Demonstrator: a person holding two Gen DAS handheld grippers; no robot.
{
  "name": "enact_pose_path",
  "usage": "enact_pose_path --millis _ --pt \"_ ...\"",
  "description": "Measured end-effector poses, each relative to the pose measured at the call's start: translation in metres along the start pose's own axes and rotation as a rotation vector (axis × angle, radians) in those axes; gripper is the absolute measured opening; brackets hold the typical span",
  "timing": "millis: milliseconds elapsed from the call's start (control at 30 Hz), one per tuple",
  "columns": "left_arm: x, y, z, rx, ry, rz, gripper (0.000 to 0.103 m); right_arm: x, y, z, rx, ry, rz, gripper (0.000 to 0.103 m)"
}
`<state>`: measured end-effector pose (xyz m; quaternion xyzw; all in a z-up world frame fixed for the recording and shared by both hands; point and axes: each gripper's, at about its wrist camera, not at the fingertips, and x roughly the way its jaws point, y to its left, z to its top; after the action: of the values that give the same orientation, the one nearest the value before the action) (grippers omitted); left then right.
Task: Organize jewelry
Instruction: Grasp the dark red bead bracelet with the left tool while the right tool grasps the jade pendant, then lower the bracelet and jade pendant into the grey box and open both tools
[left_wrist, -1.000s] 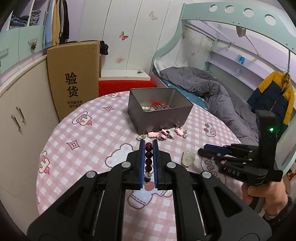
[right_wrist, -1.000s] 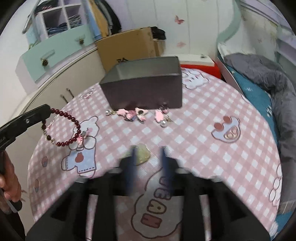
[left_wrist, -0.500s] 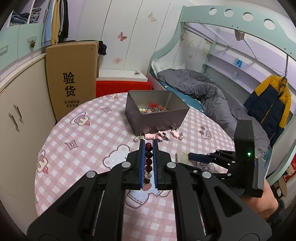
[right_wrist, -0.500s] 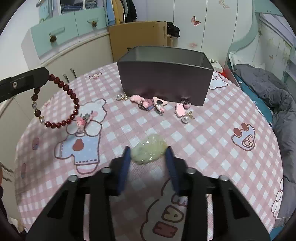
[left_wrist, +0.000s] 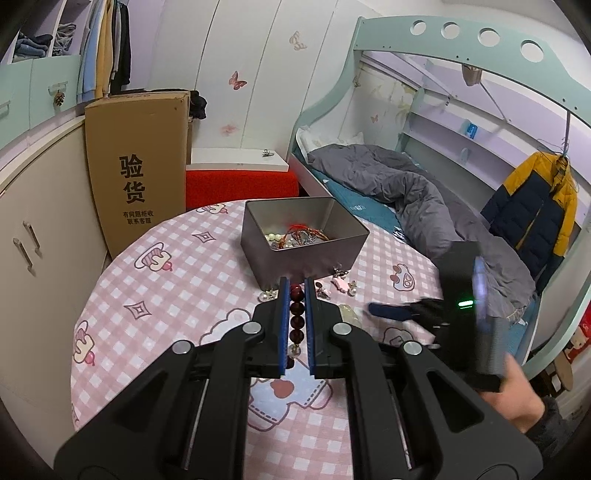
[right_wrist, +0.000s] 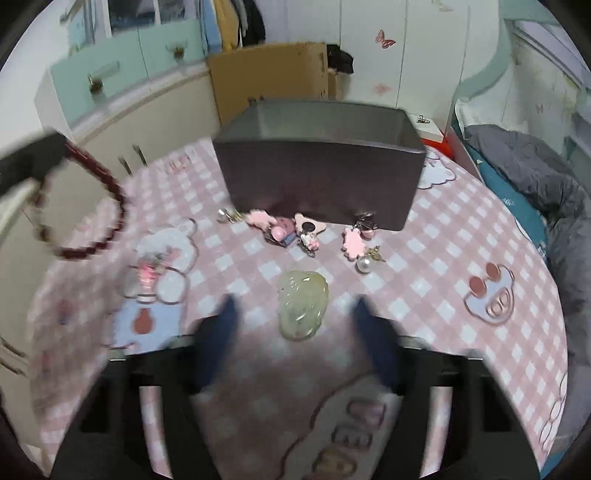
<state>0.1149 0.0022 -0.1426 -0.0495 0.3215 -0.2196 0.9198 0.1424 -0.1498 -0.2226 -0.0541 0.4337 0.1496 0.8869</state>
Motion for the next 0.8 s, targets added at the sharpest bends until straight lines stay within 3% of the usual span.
enact_pose_path --millis 67,233,433,800 --pt "0.000 0.000 0.001 -0.002 0.000 -0.001 0.008 0.001 0.001 0.005 -0.012 -0.008 -0.005 0.026" --pt "-0.001 0.001 0.007 -0.004 -0.016 0.002 0.008 -0.004 0.001 0.007 0.000 -0.028 0.039 0.027" --pt "0.000 -0.001 0.022 0.003 -0.037 0.005 0.008 -0.039 -0.007 0.024 0.025 -0.122 0.082 0.027" --pt "0.018 -0.008 0.084 0.018 -0.083 -0.021 0.008 -0.095 -0.038 0.102 0.039 -0.289 0.076 0.027"
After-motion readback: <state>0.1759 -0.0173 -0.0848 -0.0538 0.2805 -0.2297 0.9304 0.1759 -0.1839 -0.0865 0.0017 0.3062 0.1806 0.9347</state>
